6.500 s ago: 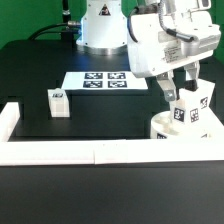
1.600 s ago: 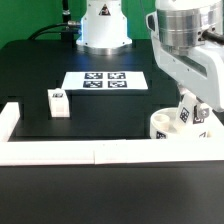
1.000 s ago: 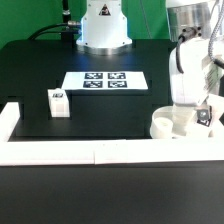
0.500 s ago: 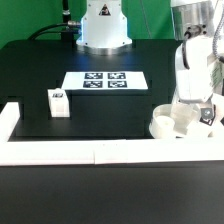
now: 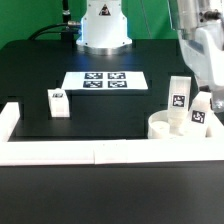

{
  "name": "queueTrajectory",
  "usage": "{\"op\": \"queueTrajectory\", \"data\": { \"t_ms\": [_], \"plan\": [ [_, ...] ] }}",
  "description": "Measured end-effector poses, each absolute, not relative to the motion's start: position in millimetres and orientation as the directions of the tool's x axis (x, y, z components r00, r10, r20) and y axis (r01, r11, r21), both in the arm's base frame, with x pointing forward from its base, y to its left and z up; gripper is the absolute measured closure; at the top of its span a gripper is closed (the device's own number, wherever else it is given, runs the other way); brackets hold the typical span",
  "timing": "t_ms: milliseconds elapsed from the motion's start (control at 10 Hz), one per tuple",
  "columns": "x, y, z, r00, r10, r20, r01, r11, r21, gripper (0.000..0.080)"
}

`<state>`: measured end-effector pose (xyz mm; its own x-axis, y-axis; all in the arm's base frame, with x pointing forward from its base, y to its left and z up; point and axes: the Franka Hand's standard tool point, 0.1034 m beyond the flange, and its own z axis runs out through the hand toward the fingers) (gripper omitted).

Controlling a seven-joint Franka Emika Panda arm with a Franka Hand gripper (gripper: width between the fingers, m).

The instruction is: Assemble stool

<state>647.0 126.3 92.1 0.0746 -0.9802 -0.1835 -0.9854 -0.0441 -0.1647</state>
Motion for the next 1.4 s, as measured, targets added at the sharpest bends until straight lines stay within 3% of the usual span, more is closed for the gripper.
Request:
{"op": "queueTrajectory", "data": {
  "t_ms": [400, 600, 800, 1200, 1400],
  "plan": [
    [647, 127, 93.4, 0.369, -0.924, -0.097, -0.917, -0.345, -0.198, 0.015],
    [648, 129, 95.8, 0.684, -0.729, 0.011, -0.715, -0.673, -0.187, 0.015],
    [645, 138, 97.4, 0.869, -0.493, 0.051, -0.484, -0.866, -0.126, 0.015],
    [647, 135, 97.6, 0.96, -0.266, 0.089, -0.258, -0.962, -0.091, 0.015],
    [645, 127, 98.0, 0.995, 0.067, 0.079, 0.07, -0.997, -0.03, 0.015]
  ]
}}
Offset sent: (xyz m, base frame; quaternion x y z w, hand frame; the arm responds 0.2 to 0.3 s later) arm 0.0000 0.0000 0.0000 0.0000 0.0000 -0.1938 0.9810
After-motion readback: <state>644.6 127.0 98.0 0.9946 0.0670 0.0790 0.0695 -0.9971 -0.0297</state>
